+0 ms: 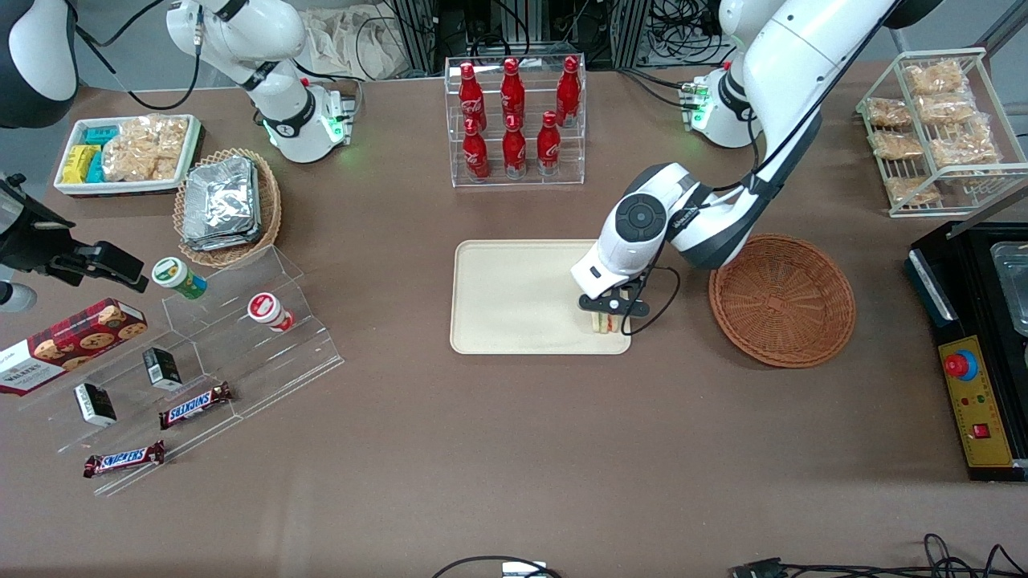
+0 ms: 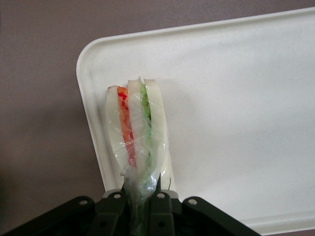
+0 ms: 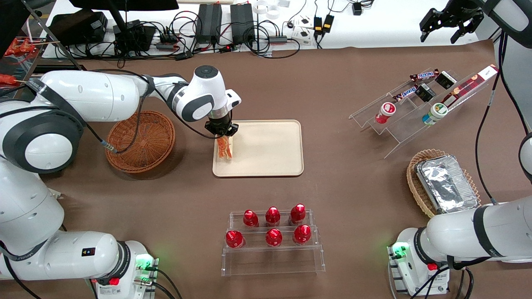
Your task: Place sandwich from basket to tray
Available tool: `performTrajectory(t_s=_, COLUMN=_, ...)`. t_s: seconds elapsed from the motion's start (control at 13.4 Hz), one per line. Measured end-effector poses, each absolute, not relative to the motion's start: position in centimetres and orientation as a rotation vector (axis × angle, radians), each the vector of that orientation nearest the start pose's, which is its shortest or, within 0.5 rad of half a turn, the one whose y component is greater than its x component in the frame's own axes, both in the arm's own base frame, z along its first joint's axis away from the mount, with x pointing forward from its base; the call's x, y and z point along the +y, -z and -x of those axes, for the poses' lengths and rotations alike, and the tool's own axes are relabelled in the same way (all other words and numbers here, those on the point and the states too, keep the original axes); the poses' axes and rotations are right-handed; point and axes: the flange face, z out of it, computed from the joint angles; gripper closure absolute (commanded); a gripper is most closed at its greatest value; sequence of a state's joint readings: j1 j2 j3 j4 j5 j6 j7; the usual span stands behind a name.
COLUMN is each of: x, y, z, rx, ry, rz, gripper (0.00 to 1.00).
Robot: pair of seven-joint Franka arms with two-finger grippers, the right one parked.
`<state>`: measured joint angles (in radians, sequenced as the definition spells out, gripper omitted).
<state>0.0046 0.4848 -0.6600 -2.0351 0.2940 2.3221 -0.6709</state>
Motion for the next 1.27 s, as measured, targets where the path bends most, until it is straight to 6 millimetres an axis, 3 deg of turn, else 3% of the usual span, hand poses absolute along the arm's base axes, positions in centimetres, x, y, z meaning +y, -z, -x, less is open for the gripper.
performTrajectory(t_s=0.97, x=-34.8, y=-24.4, z=-47.6, rx=0.211, ry=-0.169, rz=3.156, gripper=0.00)
performTrajectory(t_s=1.12, x=-34.7, y=-25.2, z=-48.1, rx=0.203, ry=-0.167, rz=3.146, gripper=0.00)
performTrajectory(t_s=1.27, x=-34.3, y=-27.5, z=-49.1, rx=0.184, ry=-0.162, rz=3.109, gripper=0.00)
